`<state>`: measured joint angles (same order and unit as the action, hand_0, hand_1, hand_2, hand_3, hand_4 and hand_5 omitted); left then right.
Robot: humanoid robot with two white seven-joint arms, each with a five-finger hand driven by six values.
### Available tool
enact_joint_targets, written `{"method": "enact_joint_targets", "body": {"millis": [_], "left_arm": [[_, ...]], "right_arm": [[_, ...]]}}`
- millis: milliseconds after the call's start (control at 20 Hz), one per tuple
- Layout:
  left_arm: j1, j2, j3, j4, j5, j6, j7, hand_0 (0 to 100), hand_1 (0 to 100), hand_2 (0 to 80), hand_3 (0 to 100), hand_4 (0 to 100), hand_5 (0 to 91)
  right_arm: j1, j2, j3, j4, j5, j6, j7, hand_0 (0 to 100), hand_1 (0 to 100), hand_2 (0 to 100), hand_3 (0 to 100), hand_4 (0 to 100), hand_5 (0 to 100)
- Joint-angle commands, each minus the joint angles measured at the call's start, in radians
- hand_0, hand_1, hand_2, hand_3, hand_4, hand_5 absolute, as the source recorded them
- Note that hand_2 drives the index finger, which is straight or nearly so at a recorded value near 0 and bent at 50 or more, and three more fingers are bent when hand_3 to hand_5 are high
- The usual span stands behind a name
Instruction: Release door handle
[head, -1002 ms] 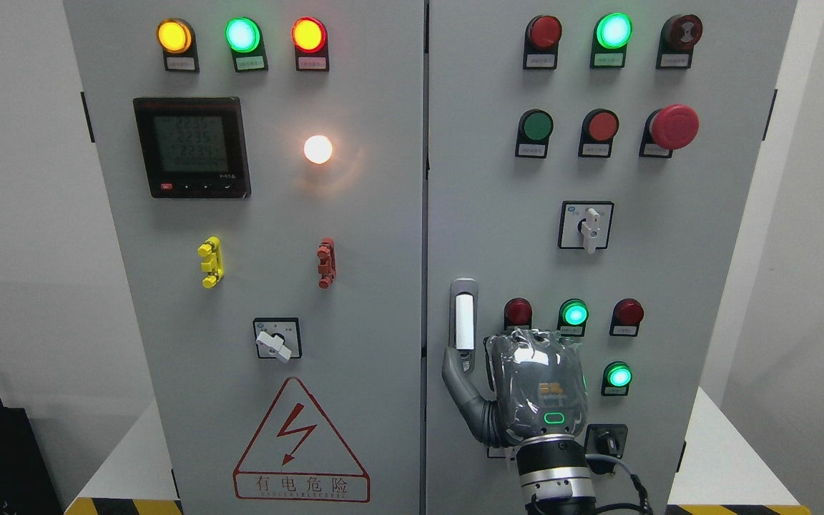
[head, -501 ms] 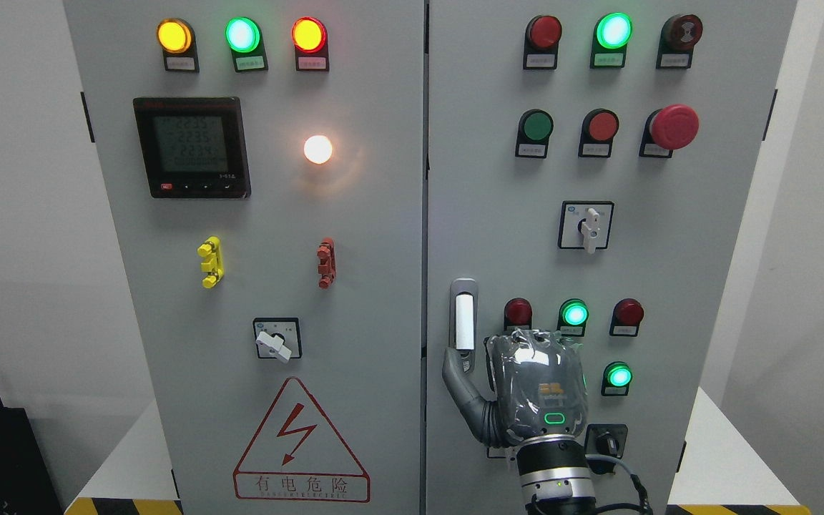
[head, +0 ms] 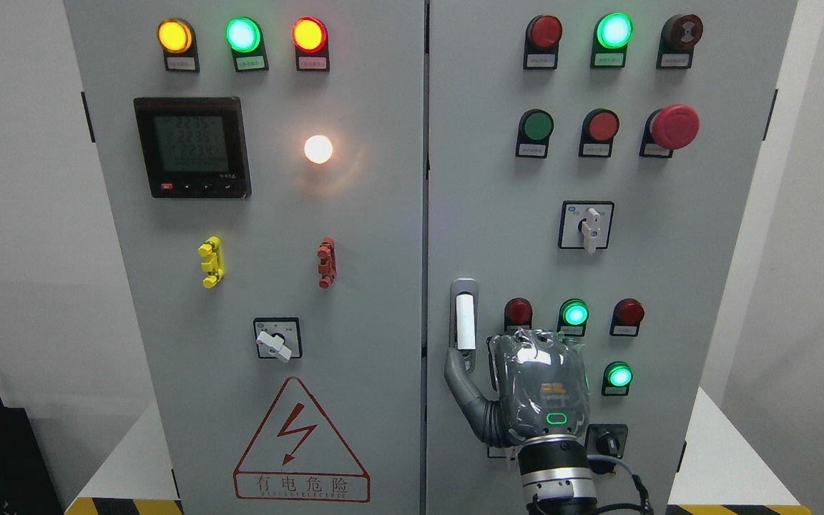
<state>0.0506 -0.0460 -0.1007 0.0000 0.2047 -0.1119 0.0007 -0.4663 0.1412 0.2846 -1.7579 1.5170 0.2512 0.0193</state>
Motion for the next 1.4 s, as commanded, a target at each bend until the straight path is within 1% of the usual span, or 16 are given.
{"method": "enact_joint_targets", "body": {"millis": [0,501,701,1352], "left_arm": [[0.0,0.0,0.001,-0.031,-0.001,0.0,0.001,12,39,0.0,0,0,0.0],[0.0,0.0,-0.001,-0.031,-0.001,0.0,0.001,12,39,0.0,0,0,0.0],[0.0,0.0,0.0,-0.031,-0.001,0.0,0.001,12,39,0.0,0,0,0.0],[0.0,0.0,-0.001,-0.031,0.001,0.0,0.001,12,39,0.0,0,0,0.0]], "right_arm": [[0.0,0.0,-0.001,0.002,-0.001,0.003,-0.001,53,4,99,100,99,97],[0.001,0.0,-0.002,0.0,-0.001,0.005,-0.001,55,3,99,100,99,97],[0.003,0.0,-0.001,0.0,-0.003,0.019,-0.002,55,3,99,100,99,97],[0.003,0.0,-0.002,-0.002,-0.004,0.019,-0.004,55,2,99,100,99,97]]}}
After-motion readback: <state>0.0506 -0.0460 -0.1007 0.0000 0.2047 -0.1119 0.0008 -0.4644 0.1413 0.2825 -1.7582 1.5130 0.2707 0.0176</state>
